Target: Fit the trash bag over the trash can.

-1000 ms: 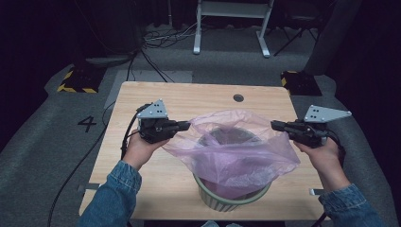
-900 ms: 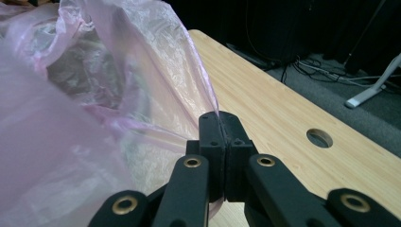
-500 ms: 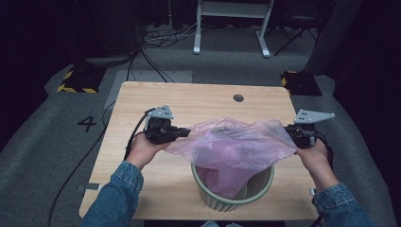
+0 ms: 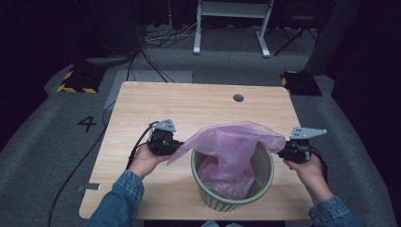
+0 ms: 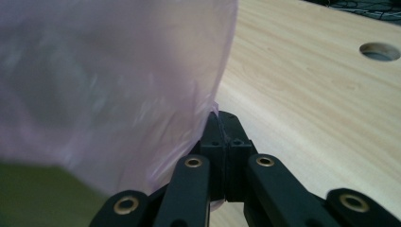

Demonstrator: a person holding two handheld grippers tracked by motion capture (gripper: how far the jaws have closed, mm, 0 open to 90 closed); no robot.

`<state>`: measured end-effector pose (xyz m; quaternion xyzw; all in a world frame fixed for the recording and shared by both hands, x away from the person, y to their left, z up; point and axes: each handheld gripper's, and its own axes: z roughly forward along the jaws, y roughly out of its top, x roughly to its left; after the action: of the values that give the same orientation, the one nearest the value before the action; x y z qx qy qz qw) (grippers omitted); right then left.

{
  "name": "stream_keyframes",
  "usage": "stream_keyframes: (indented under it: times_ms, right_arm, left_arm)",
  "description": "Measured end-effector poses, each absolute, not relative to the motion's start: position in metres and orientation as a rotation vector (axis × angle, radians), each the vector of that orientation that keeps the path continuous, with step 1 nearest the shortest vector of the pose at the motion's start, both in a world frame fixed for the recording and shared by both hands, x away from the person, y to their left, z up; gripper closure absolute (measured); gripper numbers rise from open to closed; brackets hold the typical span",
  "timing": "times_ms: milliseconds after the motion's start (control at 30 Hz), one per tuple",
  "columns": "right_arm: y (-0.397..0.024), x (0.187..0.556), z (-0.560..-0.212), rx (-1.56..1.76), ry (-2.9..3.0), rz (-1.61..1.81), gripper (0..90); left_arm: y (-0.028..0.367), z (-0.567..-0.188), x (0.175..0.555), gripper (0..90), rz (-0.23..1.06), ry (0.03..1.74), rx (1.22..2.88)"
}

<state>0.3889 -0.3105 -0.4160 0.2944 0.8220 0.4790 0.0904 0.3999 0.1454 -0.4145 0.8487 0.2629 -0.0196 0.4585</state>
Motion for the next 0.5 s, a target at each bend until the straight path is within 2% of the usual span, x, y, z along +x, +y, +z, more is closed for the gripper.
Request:
stream_keyframes:
  times_ms: [200, 267, 333, 433, 500]
  right_arm:
    - [-0.313, 0.382, -0.428, 0.89, 2.453, 1.438, 89.4]
    - [-0.312, 0.381, -0.429, 0.898, 2.461, 1.429, 87.9]
    - [-0.312, 0.38, -0.427, 0.891, 2.434, 1.402, 75.2]
    - [-0.319, 0.38, -0.419, 0.897, 2.366, 1.431, 60.7]
    - [-0.326, 0.379, -0.411, 0.895, 2.315, 1.447, 56.9]
  left_arm:
    - [0.152, -0.429, 0.397, 89.4, -0.083, 0.675, 2.072]
    - [0.153, -0.43, 0.396, 86.8, -0.068, 0.685, 2.073]
    - [0.158, -0.427, 0.396, 72.3, -0.065, 0.709, 2.04]
    - [0.172, -0.414, 0.394, 62.4, -0.026, 0.715, 1.967]
    - [0.181, -0.405, 0.392, 58.2, 0.008, 0.723, 1.924]
